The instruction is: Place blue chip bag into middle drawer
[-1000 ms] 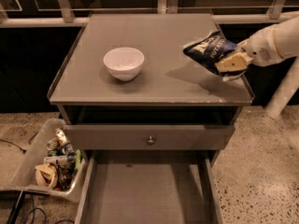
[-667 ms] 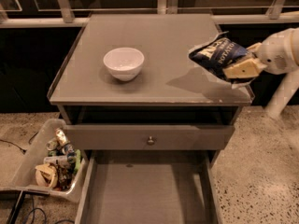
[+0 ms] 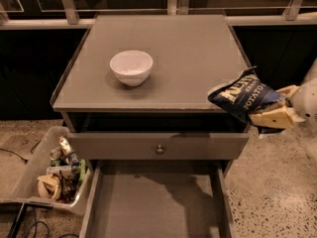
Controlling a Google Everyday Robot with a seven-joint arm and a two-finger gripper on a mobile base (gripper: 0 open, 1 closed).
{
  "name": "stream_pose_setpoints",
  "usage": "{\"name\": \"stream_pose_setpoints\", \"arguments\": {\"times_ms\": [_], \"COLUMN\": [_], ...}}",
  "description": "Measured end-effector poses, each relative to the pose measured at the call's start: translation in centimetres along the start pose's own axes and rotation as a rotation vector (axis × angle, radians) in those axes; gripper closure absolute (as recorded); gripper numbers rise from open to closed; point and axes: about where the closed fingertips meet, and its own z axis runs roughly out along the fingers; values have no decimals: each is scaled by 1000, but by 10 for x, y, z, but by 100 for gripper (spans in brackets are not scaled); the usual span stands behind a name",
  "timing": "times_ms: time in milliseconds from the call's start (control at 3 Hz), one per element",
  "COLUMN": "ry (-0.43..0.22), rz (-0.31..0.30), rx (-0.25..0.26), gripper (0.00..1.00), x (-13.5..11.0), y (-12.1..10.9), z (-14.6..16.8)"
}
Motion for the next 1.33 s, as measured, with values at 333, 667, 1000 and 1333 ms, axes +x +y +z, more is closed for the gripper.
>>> {"name": "stream_pose_setpoints", "arguments": {"times_ms": [333,667,1000,1333], "ry": [-3,0,7,51], "rz": [-5,-21,-41,-24], "rx": [1,-38,-88,-159], "gripper": [100,100,100,100], "x": [-4,-4,0,45], "y": [-1,12,36,85], "z": [0,14,26,55]}}
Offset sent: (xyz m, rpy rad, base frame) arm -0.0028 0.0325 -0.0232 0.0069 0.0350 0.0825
